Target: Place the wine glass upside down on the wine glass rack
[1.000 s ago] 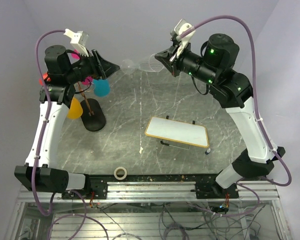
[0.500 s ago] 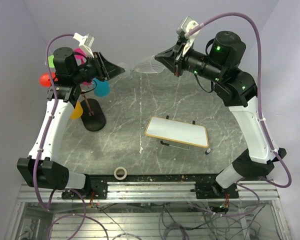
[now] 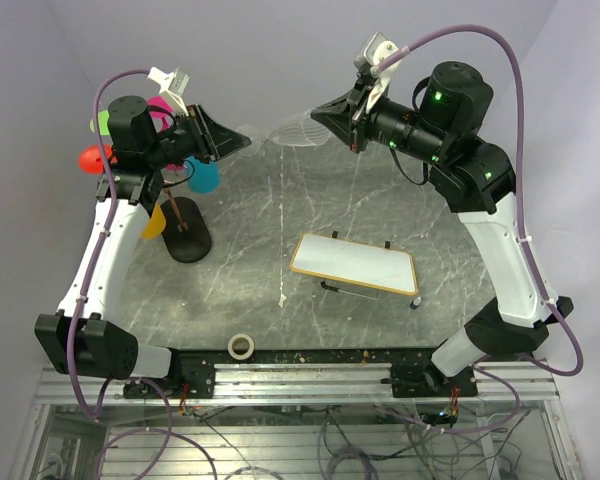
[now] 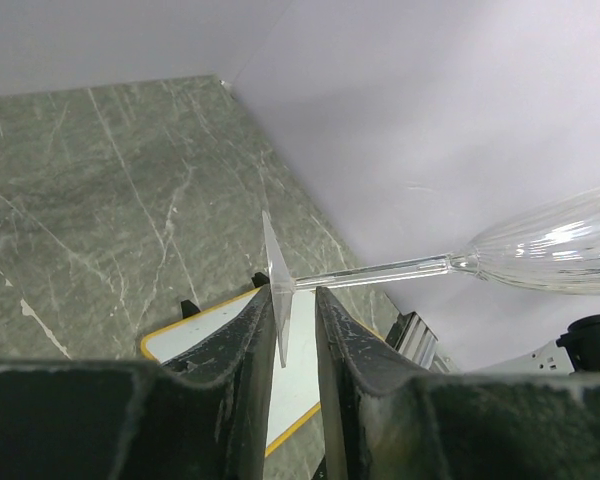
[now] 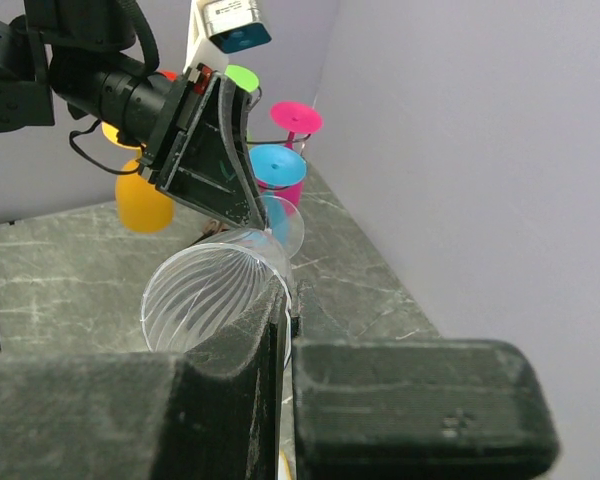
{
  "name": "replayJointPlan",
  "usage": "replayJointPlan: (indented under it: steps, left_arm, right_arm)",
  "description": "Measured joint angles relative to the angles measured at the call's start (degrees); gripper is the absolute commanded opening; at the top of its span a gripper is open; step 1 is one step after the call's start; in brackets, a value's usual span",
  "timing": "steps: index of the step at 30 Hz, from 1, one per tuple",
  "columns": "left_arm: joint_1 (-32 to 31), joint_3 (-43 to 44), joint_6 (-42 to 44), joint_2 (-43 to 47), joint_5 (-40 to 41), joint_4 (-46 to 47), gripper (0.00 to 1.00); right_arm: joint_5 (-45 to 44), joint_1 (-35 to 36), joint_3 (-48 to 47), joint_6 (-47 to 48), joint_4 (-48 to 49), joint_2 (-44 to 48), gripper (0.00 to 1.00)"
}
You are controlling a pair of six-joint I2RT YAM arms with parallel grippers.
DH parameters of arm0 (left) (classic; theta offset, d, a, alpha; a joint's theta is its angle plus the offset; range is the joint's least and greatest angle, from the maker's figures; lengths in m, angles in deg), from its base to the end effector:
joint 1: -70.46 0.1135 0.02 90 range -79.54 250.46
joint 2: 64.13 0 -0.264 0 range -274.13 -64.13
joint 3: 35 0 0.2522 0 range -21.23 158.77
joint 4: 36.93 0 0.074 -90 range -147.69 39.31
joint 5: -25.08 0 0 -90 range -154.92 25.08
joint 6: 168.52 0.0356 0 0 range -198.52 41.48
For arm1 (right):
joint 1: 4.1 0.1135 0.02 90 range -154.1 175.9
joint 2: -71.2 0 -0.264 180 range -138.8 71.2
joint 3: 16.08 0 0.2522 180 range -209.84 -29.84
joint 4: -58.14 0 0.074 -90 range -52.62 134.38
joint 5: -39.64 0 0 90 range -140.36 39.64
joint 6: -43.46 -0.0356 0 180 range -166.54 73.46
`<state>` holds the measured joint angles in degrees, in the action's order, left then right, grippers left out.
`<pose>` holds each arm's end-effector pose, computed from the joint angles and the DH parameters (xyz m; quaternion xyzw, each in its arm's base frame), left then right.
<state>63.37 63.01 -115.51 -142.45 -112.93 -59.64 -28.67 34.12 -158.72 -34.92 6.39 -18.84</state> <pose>0.2961 -0.0635 0.4519 0.0995 0.7125 -0.5095 0.4720 0.2122 0.1838 0.5794 -0.4120 0.5687 0.2895 0.6505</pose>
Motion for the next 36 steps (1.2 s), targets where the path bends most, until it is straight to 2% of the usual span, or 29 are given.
replayJointPlan:
  steps: [4,8,12,16,24,30,33,36]
  left_arm:
    - [0.0,-0.37,-0.17,0.02,-0.11,0.35,0.3]
    - [0.0,-0.61,-0.22,0.04,-0.15,0.44,0.36]
    - [0.0,-0.7,-0.33,0.11,-0.24,0.5,0.34]
    - [0.02,-1.22,-0.57,0.44,-0.31,0.81,0.28]
    - [0.26,-1.84,-1.03,0.55,-0.57,1.73,0.07]
    - [0.66,-3.1,-1.33,0.87,-1.64,2.89,0.07]
    - [1.11,-3.76,-1.44,1.18,-1.9,3.23,0.07]
    - [1.51,-3.76,-1.4,1.4,-1.99,3.23,0.07]
  right_arm:
    - [0.0,-0.02,0.07,0.26,0.0,0.07,0.0]
    - [0.0,-0.02,0.15,0.68,-0.02,0.11,0.0]
    - [0.0,-0.02,0.24,0.98,-0.02,0.13,0.0]
    - [0.0,-0.02,0.7,1.09,-0.02,0.22,0.0]
    - [0.0,-0.07,1.38,1.27,0.07,0.92,0.0]
    - [-0.02,-0.17,2.34,1.42,0.24,1.29,0.0]
    - [0.0,-0.24,3.06,1.49,0.42,1.42,0.08]
    - [-0.02,-0.33,3.45,1.66,0.39,1.57,0.26]
